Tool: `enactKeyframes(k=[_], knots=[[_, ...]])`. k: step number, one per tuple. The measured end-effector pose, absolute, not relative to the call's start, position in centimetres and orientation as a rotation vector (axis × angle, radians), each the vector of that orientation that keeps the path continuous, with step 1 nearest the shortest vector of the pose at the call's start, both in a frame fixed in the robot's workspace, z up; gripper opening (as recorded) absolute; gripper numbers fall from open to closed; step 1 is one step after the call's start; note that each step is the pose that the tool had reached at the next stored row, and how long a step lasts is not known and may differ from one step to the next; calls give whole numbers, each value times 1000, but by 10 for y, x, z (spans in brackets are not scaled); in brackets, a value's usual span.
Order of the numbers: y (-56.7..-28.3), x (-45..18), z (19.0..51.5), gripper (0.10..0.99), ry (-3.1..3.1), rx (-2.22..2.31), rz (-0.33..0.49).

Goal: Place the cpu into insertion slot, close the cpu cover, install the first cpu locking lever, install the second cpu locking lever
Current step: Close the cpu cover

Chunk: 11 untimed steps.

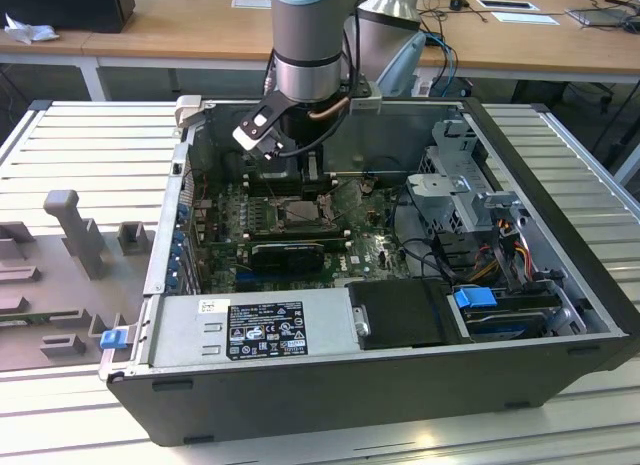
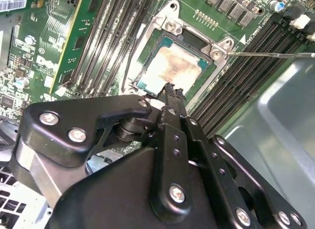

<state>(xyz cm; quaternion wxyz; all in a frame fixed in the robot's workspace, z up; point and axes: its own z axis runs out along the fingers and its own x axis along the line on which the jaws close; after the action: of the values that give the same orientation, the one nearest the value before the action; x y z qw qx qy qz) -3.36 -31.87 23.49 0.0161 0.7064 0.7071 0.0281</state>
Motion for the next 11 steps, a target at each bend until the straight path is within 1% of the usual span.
enactKeyframes(k=[11], knots=[[-319,-34,241,106,2199,2197,87]])
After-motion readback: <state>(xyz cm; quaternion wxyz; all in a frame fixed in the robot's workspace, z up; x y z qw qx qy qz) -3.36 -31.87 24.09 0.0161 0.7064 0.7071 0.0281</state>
